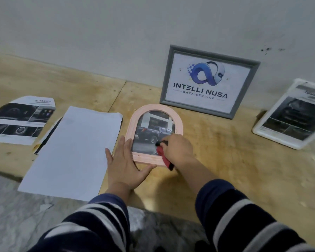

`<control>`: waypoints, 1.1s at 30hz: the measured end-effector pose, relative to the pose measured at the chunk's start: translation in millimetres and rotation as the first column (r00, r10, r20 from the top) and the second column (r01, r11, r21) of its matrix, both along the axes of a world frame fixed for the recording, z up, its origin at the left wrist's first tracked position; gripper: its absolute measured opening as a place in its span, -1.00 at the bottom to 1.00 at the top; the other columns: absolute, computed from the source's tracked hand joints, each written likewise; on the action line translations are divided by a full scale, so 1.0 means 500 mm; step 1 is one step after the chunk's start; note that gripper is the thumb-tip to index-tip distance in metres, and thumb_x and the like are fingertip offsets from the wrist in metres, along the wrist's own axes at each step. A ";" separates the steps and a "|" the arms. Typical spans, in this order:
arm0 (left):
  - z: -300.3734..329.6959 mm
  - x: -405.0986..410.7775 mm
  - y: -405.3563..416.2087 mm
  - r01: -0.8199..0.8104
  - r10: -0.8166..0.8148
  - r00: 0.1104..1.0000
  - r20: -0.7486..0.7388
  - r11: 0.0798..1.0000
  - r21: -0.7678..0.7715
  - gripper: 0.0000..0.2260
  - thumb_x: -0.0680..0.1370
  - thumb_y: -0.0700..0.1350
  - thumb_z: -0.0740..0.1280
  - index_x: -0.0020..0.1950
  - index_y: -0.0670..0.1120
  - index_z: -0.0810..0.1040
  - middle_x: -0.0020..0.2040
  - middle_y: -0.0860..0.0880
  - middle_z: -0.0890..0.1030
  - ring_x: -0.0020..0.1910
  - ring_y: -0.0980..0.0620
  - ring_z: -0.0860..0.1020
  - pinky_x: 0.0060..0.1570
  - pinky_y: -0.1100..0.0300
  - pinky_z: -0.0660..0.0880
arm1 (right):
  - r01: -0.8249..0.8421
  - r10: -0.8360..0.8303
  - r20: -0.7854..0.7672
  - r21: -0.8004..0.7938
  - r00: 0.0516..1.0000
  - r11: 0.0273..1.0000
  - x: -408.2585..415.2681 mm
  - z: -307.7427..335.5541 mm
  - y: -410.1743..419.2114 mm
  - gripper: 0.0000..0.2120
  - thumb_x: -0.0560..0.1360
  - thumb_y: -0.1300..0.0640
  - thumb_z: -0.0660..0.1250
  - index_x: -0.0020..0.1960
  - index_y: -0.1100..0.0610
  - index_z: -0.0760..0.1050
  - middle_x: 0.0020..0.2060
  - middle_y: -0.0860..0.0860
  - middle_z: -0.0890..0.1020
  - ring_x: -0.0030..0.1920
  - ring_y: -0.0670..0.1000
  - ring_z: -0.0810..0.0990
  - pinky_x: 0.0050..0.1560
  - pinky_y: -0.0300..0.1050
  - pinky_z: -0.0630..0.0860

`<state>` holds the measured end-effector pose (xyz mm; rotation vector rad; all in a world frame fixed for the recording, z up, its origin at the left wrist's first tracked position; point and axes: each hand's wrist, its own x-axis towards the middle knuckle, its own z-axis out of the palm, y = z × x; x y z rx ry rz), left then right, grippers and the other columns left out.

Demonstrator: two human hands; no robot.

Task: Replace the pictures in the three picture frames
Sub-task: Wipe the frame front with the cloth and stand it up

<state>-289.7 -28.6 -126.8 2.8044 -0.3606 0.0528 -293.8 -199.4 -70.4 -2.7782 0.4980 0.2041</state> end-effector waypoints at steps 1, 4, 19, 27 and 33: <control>0.002 -0.001 0.000 -0.002 0.002 1.000 0.001 1.000 0.006 0.01 0.29 0.58 0.06 0.54 -0.04 0.08 0.55 -0.04 0.18 0.56 0.06 -0.05 0.47 -0.22 -0.17 | -0.007 0.007 -0.029 0.009 1.000 1.000 -0.004 0.006 -0.002 -0.78 0.58 -0.04 0.23 0.11 -0.02 0.59 -0.12 0.00 0.62 -0.21 0.00 0.58 -0.12 -0.06 0.62; 0.006 -0.004 0.001 0.005 -0.005 1.000 0.010 1.000 -0.007 -0.03 0.29 0.57 0.08 0.51 -0.02 0.10 0.53 -0.05 0.22 0.56 0.06 -0.02 0.47 -0.24 -0.16 | -0.039 0.056 -0.168 0.102 0.984 0.994 0.008 0.031 -0.026 -0.77 0.58 -0.01 0.21 0.10 0.03 0.59 -0.03 0.04 0.63 -0.14 0.03 0.57 -0.09 -0.09 0.57; 0.001 0.003 -0.003 -0.006 0.005 1.000 0.008 0.999 0.034 -0.17 0.32 0.58 0.02 0.43 0.12 0.08 0.53 -0.06 0.18 0.51 -0.05 0.17 0.45 -0.28 -0.19 | -0.025 0.027 0.108 -0.016 0.994 1.000 0.245 0.023 -0.126 -0.73 0.57 0.11 0.23 0.16 -0.17 0.56 0.15 -0.04 0.53 0.18 0.13 0.47 0.17 0.05 0.34; 0.002 0.004 -0.002 -0.024 0.024 1.000 0.003 0.999 0.035 -0.17 0.31 0.58 0.04 0.41 0.08 0.16 0.51 -0.04 0.22 0.50 -0.02 0.21 0.46 -0.28 -0.18 | 0.074 -0.081 0.101 0.073 0.992 0.995 0.232 0.002 -0.131 -0.79 0.52 0.15 0.33 0.11 0.01 0.65 0.02 -0.04 0.67 -0.10 -0.03 0.57 -0.14 -0.23 0.39; -0.003 0.004 -0.003 -0.018 0.018 1.000 0.026 1.000 0.006 -0.19 0.30 0.56 0.10 0.36 0.05 0.21 0.48 -0.04 0.28 0.49 0.00 0.24 0.44 -0.29 -0.15 | 0.207 -0.218 0.122 0.094 0.968 0.974 0.175 -0.013 -0.137 -0.80 0.52 0.05 0.32 0.11 -0.03 0.64 0.01 -0.04 0.65 -0.02 0.03 0.60 -0.14 -0.17 0.42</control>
